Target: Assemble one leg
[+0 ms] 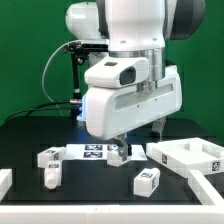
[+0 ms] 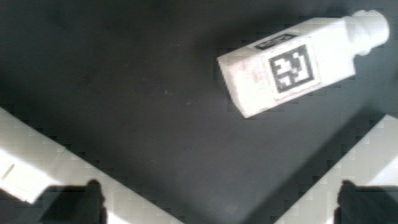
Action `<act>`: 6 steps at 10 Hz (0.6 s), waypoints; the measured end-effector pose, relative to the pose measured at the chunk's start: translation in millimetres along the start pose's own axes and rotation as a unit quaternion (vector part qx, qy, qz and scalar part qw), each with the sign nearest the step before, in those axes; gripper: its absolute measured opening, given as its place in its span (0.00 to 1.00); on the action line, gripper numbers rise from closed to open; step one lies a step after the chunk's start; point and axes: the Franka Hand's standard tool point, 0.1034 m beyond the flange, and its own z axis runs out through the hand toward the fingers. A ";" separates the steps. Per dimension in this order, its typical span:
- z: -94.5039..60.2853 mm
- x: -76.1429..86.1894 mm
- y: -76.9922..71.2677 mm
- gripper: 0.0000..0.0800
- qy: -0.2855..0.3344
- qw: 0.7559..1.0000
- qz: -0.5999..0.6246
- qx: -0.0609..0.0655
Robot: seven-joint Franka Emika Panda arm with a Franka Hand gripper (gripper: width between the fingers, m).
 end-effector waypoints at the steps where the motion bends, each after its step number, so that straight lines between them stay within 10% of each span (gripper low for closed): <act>1: 0.0 0.0 0.1 0.81 0.000 1.000 0.000 0.000; 5: 1.4 0.4 1.1 0.81 0.004 1.000 -0.013 -0.008; 6: 7.9 0.0 0.7 0.81 0.028 0.996 -0.070 -0.055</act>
Offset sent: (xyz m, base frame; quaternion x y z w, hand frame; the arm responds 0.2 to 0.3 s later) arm 0.0000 0.0000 0.0000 0.0000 0.0000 0.0000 1.0000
